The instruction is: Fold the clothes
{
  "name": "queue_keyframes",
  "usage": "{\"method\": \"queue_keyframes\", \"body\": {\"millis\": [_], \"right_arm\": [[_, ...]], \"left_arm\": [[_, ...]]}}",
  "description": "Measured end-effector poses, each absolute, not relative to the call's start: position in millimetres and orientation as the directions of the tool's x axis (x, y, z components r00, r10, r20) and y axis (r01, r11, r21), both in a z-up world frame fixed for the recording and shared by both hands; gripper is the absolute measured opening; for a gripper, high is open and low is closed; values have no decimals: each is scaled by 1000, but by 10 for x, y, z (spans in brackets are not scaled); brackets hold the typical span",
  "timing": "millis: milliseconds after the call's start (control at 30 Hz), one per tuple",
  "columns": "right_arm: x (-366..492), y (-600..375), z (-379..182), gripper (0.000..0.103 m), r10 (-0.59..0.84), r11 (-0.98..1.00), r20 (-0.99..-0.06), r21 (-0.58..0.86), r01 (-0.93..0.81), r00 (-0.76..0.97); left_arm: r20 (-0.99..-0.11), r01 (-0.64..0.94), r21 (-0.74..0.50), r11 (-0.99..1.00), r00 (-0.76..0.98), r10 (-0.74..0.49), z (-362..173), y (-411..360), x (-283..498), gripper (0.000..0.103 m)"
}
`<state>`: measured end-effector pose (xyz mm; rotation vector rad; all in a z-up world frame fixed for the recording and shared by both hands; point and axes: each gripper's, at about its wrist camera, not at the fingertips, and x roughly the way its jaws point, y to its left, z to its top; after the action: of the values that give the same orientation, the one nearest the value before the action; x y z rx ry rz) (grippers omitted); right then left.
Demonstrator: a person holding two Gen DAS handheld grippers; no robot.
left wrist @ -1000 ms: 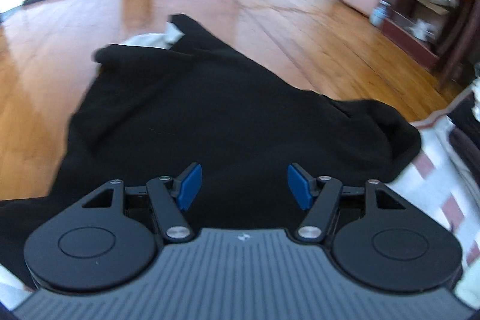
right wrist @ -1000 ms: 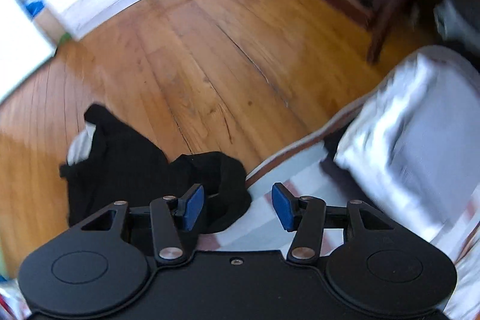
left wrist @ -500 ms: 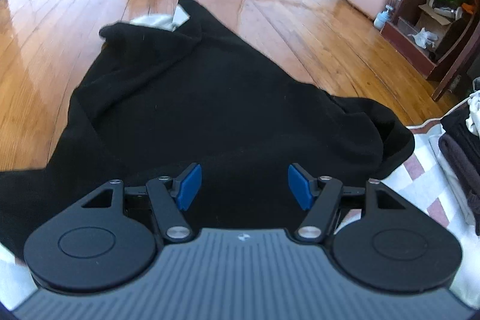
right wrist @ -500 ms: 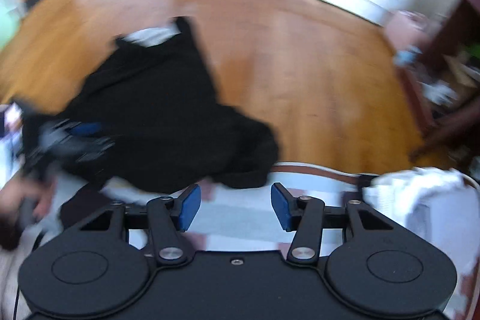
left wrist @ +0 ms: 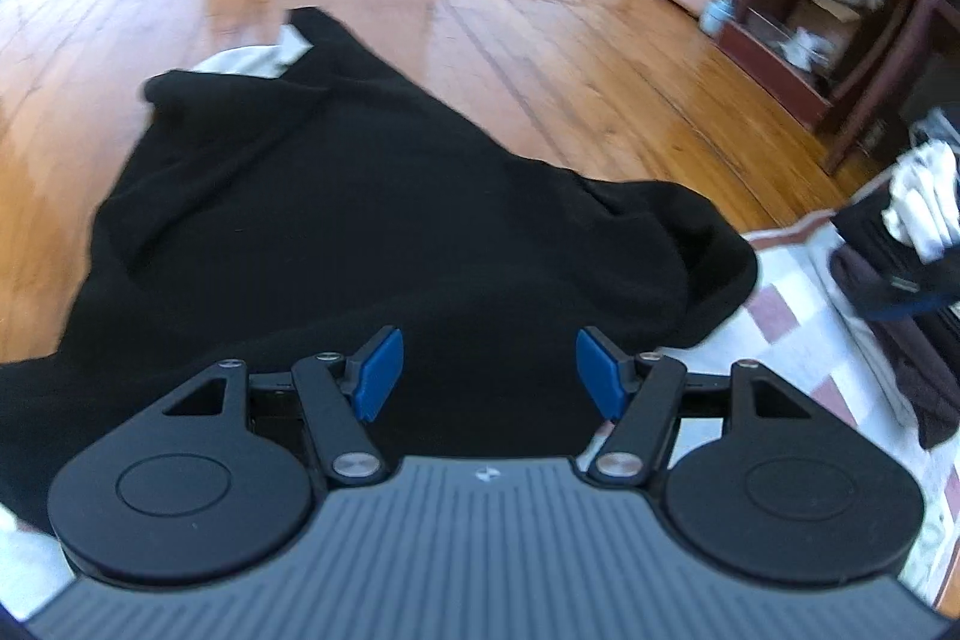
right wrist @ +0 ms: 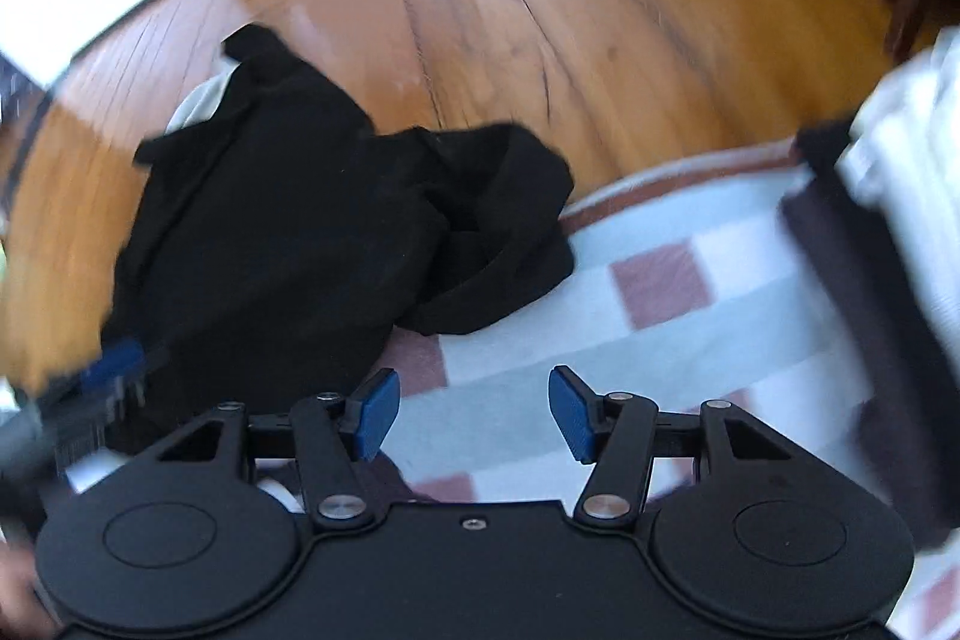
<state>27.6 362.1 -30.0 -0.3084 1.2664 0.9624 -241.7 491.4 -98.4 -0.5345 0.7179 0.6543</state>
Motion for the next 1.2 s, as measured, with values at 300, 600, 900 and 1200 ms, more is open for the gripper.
{"method": "queue_keyframes", "body": {"millis": [300,600,900,1200], "right_arm": [[282,4118,-1146,63,465,511,-885,297,-806,-31],[521,4136,-625,4,568,261,-806,-15,-965,166],[1388,4326,-366,4,532,381,-785,-112,-918,317],[1573,4218,-528,5,465,432,-844,-46,-901,266]], "left_arm": [[-804,-716,64,695,375,461,-1211,4806,-2285,67],[-881,-807,-76,585,329,340,-1144,5389,-1712,69],[-726,-684,-236,690,596,343,-1375,5238,-1349,77],[-798,-552,-197,810,571,195,-1876,4872,-1334,77]]}}
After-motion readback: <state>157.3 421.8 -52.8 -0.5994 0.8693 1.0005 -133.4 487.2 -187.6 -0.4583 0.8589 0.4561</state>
